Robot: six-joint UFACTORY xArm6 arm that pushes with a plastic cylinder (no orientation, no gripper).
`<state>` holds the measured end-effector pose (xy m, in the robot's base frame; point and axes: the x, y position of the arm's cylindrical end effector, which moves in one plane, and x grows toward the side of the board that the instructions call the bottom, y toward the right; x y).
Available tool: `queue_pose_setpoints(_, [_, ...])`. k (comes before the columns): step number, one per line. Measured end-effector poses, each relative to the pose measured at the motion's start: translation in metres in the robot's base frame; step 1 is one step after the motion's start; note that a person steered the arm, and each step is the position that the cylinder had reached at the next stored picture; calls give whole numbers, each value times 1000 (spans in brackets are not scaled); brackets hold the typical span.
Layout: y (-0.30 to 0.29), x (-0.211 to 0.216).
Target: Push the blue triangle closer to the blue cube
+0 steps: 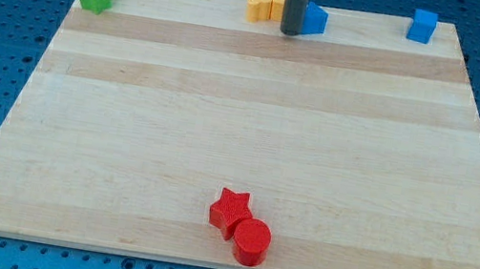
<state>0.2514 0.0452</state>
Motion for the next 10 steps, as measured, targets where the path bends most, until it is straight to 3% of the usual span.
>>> queue_pose_setpoints(1, [24, -3])
queue_pose_setpoints(4, [24, -49])
queue_pose_setpoints(8, [123, -49])
queue_pose_setpoints(10, [123, -48])
